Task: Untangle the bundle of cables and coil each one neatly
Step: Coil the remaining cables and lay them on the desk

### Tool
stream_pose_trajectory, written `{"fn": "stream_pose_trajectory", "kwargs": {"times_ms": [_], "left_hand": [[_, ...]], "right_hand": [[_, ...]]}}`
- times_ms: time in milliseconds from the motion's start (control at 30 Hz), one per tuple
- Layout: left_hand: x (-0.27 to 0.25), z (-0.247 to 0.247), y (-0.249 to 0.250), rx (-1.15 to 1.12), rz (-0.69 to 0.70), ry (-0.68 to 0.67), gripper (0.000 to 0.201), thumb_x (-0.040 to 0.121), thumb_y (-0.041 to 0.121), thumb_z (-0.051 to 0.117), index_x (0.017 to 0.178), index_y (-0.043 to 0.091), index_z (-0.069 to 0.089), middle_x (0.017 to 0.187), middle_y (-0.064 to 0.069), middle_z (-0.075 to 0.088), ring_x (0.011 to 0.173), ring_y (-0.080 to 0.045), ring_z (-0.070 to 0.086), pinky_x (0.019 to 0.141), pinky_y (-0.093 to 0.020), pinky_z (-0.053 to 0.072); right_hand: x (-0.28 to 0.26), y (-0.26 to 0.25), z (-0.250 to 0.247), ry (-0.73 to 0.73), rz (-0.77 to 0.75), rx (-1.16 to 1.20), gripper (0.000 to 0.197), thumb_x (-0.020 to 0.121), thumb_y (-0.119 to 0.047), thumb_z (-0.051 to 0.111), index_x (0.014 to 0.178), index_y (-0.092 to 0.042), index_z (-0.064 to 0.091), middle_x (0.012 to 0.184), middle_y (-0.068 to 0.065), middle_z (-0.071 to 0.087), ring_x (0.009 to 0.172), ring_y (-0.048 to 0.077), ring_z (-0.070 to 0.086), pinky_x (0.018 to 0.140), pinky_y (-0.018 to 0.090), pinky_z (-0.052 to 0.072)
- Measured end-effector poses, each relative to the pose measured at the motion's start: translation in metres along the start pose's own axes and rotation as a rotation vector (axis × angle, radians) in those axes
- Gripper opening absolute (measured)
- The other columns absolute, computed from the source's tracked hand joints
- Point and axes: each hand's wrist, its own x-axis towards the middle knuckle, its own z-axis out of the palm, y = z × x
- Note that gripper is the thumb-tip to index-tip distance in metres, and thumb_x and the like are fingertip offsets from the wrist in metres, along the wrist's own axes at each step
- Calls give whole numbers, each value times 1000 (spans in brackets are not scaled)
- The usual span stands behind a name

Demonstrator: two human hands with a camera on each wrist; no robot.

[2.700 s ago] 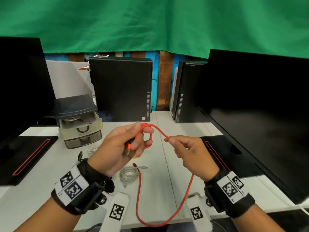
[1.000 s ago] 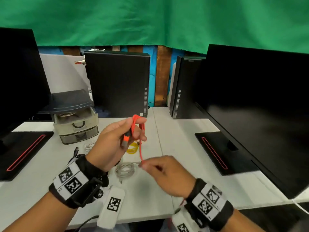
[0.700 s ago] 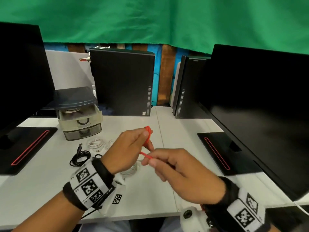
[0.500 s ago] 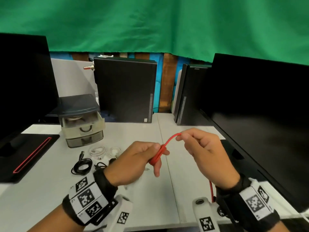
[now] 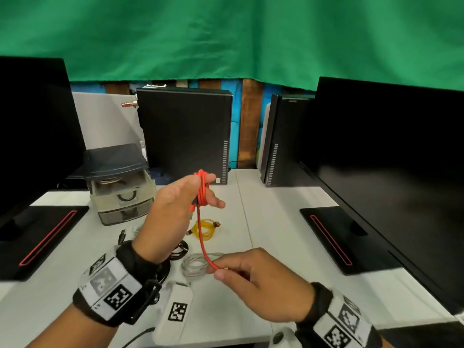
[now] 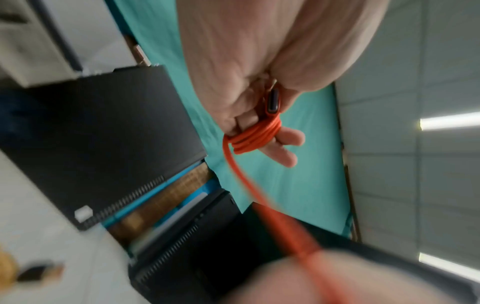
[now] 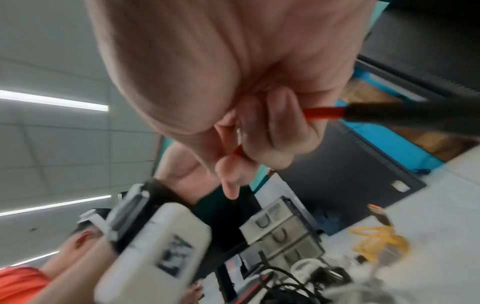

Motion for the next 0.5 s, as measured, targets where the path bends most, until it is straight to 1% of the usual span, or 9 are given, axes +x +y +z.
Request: {"fn": "stream_pose_trajectory", "kwargs": {"times_ms": [67, 133, 167, 233, 300, 367, 433, 467, 500], "left_hand": [[-1, -2, -1, 201, 82, -64, 45, 108, 32, 35, 83, 23, 70, 81, -4, 74, 89, -18, 71, 94, -32, 47], [-5, -2, -1, 292, 99, -210, 42, 103, 42, 36, 82, 29, 70, 74, -4, 72, 80, -17, 69, 87, -29, 49], [-9, -1, 1, 312, 91, -288, 41, 102, 47, 36, 85, 32, 70, 68, -2, 69, 75, -17, 67, 84, -28, 49], [-19, 5, 8, 285, 85, -389, 45, 101, 55, 33, 85, 32, 68, 57, 0, 62, 65, -17, 62, 80, -26, 48], [-28, 14, 19, 98, 15, -479, 49, 101, 54, 34, 87, 25, 71, 50, 2, 54, 55, -14, 56, 74, -20, 48], [-32, 17, 24, -146, -82, -612, 51, 103, 49, 38, 90, 12, 70, 51, 1, 48, 49, -11, 51, 67, -15, 47], [-33, 18, 25, -322, -114, -700, 43, 101, 47, 48, 91, 10, 67, 54, 3, 47, 49, -10, 52, 66, -15, 47], [-32, 18, 25, -395, -113, -698, 40, 98, 47, 53, 90, 11, 68, 54, 5, 47, 49, -8, 54, 66, -16, 48], [-30, 18, 24, -459, -113, -669, 37, 95, 47, 57, 88, 13, 68, 52, 7, 46, 48, -8, 54, 67, -18, 48]], "right_hand": [[-6, -19, -9, 1, -49, 63, 23, 103, -26, 51, 116, -20, 69, 63, -18, 51, 60, 4, 45, 64, 18, 40], [-13, -36, -23, 64, -103, 189, 21, 101, -26, 52, 111, -22, 70, 60, -14, 49, 57, 7, 42, 59, 23, 39], [-15, -41, -32, 128, -133, 229, 21, 100, -29, 53, 109, -25, 71, 60, -10, 49, 57, 10, 42, 57, 25, 39], [-17, -41, -47, 301, -215, 190, 21, 96, -32, 54, 102, -27, 74, 63, -10, 53, 57, 6, 46, 56, 19, 40], [-14, -33, -56, 469, -255, 119, 19, 95, -29, 57, 100, -23, 74, 69, -15, 60, 62, 4, 53, 60, 14, 44], [-10, -22, -58, 548, -242, 124, 16, 94, -28, 61, 100, -20, 74, 77, -14, 66, 69, 8, 60, 64, 16, 47], [-7, -14, -55, 503, -246, 165, 22, 95, -29, 57, 103, -18, 74, 88, -5, 71, 80, 17, 67, 69, 28, 55], [-6, -13, -53, 464, -250, 221, 24, 96, -28, 56, 105, -16, 74, 93, 1, 72, 84, 21, 69, 71, 35, 57], [-5, -13, -51, 432, -249, 307, 24, 97, -26, 56, 107, -13, 73, 95, 6, 74, 85, 22, 70, 72, 36, 58]]}}
